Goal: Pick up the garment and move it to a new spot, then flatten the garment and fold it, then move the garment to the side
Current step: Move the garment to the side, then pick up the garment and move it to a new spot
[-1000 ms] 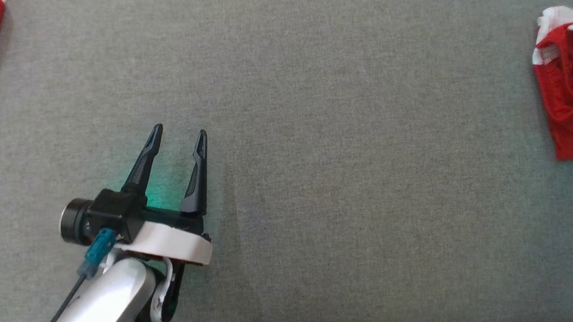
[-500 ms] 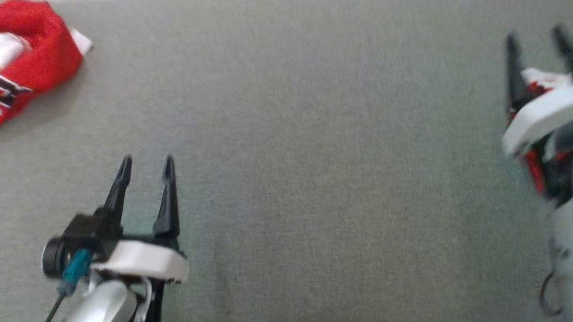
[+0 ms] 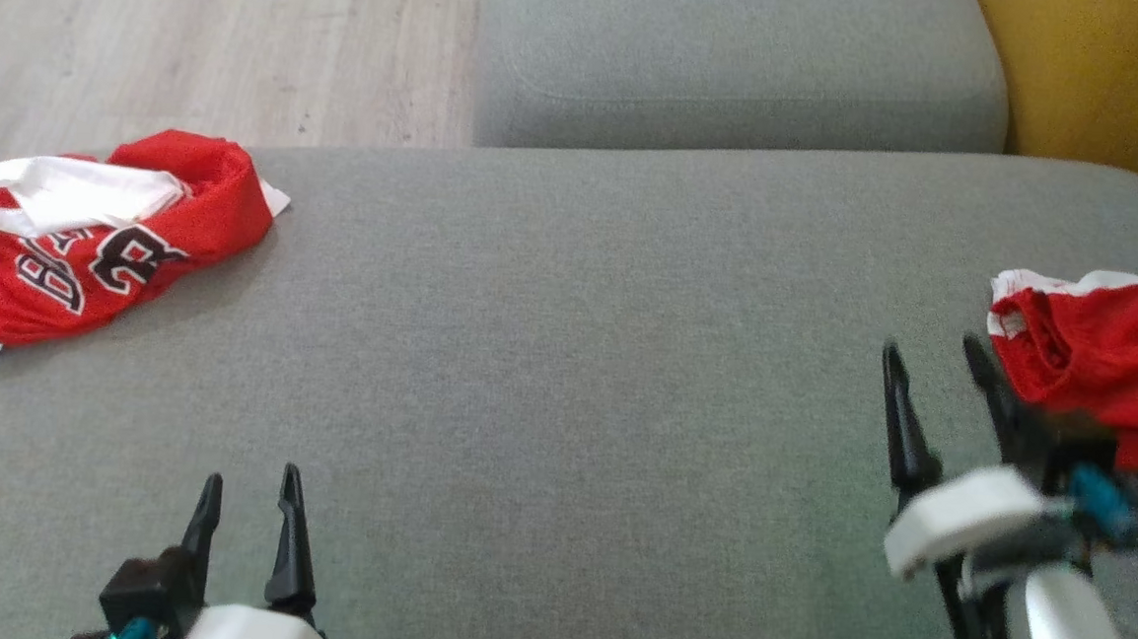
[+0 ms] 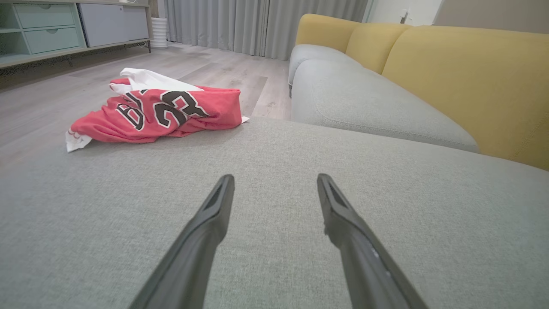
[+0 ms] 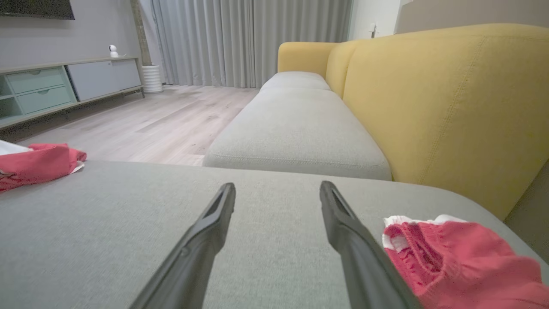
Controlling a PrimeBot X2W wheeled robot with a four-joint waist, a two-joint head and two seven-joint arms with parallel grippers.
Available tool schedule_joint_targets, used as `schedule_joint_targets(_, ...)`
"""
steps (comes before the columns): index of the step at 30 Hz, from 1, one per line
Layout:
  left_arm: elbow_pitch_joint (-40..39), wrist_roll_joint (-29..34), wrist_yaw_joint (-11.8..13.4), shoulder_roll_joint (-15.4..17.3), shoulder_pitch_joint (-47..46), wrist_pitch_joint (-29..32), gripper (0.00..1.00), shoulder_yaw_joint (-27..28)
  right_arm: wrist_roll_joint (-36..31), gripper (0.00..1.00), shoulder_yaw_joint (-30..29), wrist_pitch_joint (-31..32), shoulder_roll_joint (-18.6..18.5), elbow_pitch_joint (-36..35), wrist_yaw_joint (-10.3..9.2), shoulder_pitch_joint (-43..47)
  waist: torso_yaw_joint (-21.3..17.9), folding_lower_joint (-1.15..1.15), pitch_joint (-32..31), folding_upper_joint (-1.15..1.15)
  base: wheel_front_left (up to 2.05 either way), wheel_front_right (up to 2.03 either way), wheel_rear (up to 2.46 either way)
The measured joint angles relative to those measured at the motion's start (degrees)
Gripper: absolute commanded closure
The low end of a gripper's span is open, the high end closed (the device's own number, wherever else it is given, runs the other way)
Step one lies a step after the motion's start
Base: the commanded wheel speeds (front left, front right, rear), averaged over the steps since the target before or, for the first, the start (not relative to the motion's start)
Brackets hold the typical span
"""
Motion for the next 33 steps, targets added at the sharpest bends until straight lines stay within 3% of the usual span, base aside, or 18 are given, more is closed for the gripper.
schedule_joint_targets(9, 0.9, -0.4, -1.0, -1.4, 2.3, 0.0, 0.00, -0.2, 4.2, 0.00, 0.3, -3.8, 1.0, -4.7, 0.00, 12.0, 1.0, 0.02, -1.5, 0.00, 0.00, 0.00, 0.00)
schedule_joint_targets(33, 2.5, -0.4, -2.0, -1.7, 1.8, 0.0, 0.00, -1.8, 4.2, 0.00, 3.4, -4.2, 1.1, -4.2, 0.00, 13.3, 2.4, 0.02, -1.8, 0.00, 0.00, 0.00, 0.00)
